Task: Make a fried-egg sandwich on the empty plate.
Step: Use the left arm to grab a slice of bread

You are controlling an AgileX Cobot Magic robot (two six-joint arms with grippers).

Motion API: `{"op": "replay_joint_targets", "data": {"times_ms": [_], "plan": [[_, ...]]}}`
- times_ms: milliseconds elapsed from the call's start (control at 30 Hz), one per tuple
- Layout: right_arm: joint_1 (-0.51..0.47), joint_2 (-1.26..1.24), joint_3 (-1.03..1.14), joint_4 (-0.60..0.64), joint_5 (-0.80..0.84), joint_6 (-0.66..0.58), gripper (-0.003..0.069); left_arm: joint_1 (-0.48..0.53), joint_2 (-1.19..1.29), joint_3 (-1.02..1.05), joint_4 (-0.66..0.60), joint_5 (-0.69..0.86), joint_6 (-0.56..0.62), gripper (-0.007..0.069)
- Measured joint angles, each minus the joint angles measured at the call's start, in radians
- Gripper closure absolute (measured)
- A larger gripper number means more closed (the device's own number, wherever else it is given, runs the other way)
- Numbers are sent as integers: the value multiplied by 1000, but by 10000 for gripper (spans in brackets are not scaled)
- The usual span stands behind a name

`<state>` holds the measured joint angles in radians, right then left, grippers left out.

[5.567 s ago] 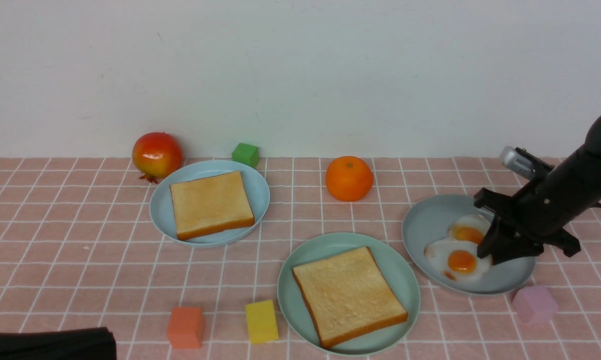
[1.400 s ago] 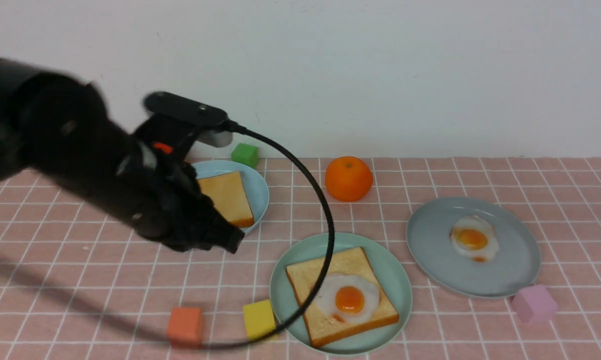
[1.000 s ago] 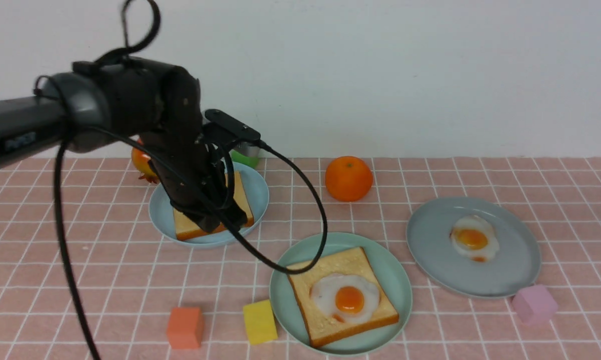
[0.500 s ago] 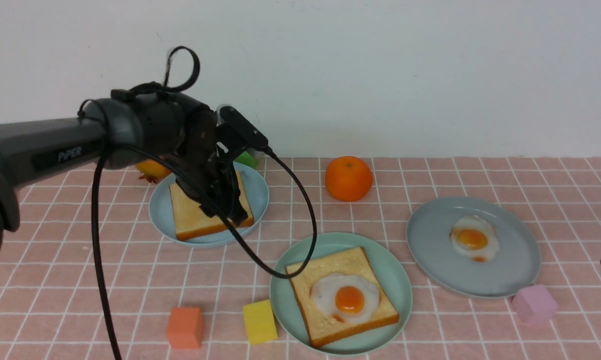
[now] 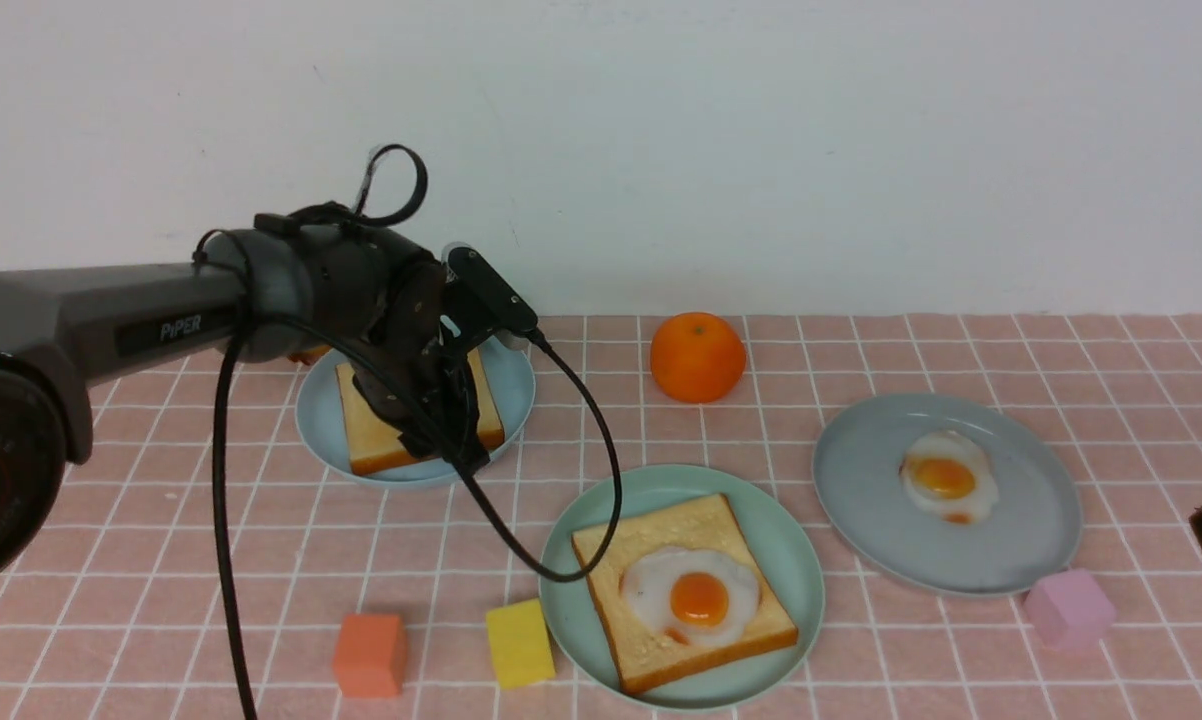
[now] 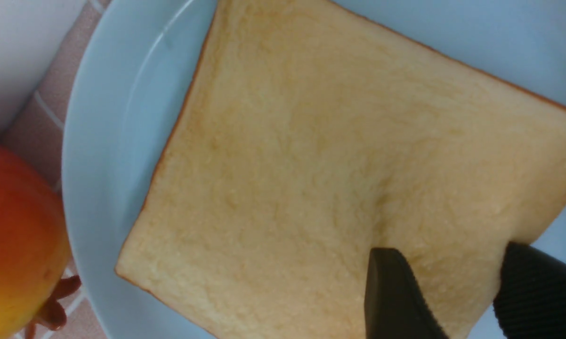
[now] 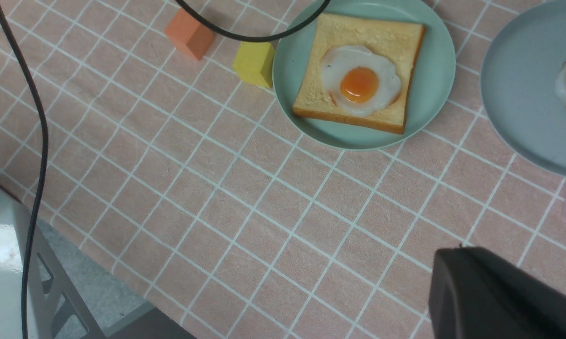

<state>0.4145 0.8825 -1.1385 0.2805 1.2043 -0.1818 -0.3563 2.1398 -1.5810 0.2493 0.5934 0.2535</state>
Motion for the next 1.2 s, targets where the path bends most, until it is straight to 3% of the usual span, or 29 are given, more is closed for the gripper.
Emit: {"op": "replay_joint_targets", "data": {"times_ms": [667, 833, 867, 967, 1200], "plan": [[0, 0, 0, 3, 0, 0, 643, 4, 13, -5, -76, 17, 20, 288], [0, 0, 0, 8, 0, 0, 641, 4, 15, -8, -72, 23, 23, 379], [0, 0, 0, 10, 0, 0, 641, 4, 16, -11, -72, 29, 27, 458], [0, 0, 0, 15, 0, 0, 640, 4, 16, -12, -89, 37, 41, 575], [0, 0, 0, 25, 0, 0, 641, 6, -12, -10, -190, 80, 99, 587]]}}
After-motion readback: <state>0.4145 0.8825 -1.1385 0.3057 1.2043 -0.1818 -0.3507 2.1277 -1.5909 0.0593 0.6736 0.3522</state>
